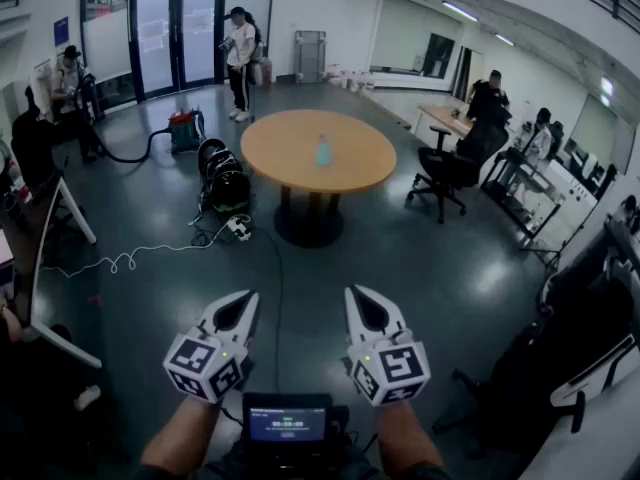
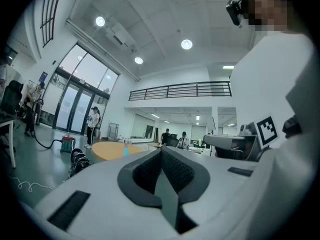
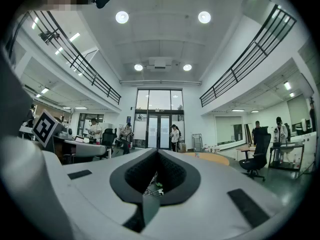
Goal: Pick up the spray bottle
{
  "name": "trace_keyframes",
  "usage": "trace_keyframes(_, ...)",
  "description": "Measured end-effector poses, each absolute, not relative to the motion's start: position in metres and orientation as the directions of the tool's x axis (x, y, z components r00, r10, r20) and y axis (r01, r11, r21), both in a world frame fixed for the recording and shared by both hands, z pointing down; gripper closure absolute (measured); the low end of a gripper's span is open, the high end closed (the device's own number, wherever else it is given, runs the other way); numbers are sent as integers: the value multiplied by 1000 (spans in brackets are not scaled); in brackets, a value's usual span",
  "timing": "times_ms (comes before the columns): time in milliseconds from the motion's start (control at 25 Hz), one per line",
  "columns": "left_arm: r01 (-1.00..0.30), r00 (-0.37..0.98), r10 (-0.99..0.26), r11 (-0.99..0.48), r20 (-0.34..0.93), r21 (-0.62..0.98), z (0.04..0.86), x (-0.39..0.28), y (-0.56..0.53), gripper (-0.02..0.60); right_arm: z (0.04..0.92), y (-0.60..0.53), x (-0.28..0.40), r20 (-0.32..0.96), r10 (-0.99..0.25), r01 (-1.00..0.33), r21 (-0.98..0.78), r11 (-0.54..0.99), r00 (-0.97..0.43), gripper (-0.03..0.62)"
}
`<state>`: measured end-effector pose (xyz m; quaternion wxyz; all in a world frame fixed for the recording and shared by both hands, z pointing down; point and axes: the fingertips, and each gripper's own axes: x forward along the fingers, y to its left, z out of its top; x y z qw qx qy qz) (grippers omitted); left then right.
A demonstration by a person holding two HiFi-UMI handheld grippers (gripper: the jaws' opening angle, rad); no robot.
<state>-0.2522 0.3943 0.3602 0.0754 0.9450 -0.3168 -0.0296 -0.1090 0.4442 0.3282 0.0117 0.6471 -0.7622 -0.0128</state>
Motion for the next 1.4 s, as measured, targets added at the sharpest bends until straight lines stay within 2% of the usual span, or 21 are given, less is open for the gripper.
trace_keyframes(600, -594, 797, -604, -787, -6, 166, 366, -258, 384, 586, 332, 435, -115, 1, -988, -987, 53, 154, -155, 595)
trace_keyframes(840, -593, 797, -603, -788, -16, 163, 367, -275, 375, 586, 330, 429, -132, -5, -987, -987, 10, 161, -161, 592)
trace_keyframes(1400, -537, 838, -546, -829, -14, 157, 371, -308, 353, 586, 324, 404, -166, -14, -994, -992, 67, 111, -112, 591)
